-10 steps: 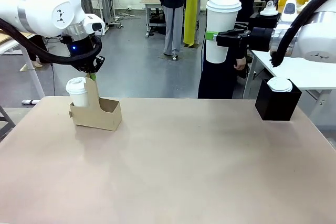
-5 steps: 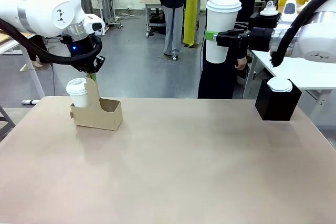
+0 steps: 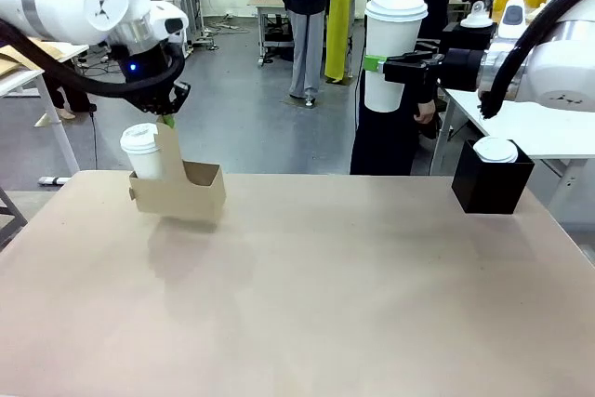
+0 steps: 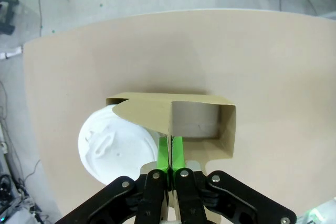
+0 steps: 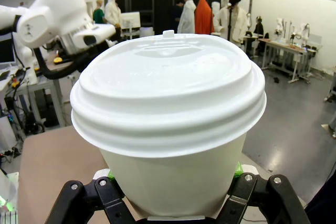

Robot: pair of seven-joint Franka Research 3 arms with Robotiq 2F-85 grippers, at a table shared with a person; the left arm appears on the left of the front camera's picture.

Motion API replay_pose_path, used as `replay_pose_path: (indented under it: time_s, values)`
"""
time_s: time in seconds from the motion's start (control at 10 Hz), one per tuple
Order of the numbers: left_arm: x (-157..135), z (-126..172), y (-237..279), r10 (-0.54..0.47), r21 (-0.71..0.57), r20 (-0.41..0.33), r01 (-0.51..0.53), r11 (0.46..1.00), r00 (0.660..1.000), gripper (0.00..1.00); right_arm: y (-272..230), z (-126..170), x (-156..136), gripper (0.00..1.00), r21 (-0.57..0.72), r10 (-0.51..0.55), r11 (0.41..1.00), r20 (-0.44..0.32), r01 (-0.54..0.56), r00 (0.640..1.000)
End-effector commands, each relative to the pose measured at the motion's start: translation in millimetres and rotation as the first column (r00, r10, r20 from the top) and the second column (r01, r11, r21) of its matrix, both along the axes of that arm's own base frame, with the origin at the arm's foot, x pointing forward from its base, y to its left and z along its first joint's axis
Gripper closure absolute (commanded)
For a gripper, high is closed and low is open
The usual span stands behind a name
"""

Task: Pour a drink into a cup and package it in a carrier.
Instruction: Position the Cup Carrier in the center of the table.

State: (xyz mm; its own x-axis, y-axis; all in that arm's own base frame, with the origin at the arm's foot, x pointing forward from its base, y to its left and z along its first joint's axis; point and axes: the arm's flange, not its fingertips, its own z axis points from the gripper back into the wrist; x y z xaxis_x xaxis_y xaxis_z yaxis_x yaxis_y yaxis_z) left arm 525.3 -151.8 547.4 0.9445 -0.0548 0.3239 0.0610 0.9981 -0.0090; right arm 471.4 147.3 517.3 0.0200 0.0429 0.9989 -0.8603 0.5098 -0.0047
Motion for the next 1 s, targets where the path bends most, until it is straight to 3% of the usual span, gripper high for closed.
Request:
replay_pose_path:
  time_s: [0.0, 0.2, 0.4, 0.7, 0.9]
  values:
    - [-38.8, 16.7, -39.2, 0.067, 0.008, 0.006, -0.067, 0.998, 0.998, 0.98, 1.7, 3.4, -0.7, 0.19, -0.005, -0.005, 1.0, 0.012, 0.005, 1.0]
    - [-79.8, 23.0, -97.6, 0.065, 0.011, 0.036, -0.065, 0.998, 0.997, 0.98, 1.7, 3.4, -0.7, 0.19, -0.005, -0.005, 1.0, 0.012, 0.005, 1.0]
    - [-114.0, 10.9, -153.3, 0.078, -0.014, 0.028, -0.078, 0.997, 0.997, 0.98, 1.7, 3.4, -0.7, 0.19, -0.005, -0.005, 1.0, 0.012, 0.005, 1.0]
    - [-142.7, -21.2, -209.5, -0.006, 0.017, 0.016, 0.006, 1.0, 1.0, 0.98, 1.7, 3.4, -0.7, 0.19, -0.005, -0.005, 1.0, 0.012, 0.005, 1.0]
    - [-159.1, -34.6, -230.4, 0.004, 0.032, 0.027, -0.005, 0.999, 1.0, 0.98, 1.7, 3.4, -0.7, 0.19, -0.005, -0.005, 1.0, 0.012, 0.005, 1.0]
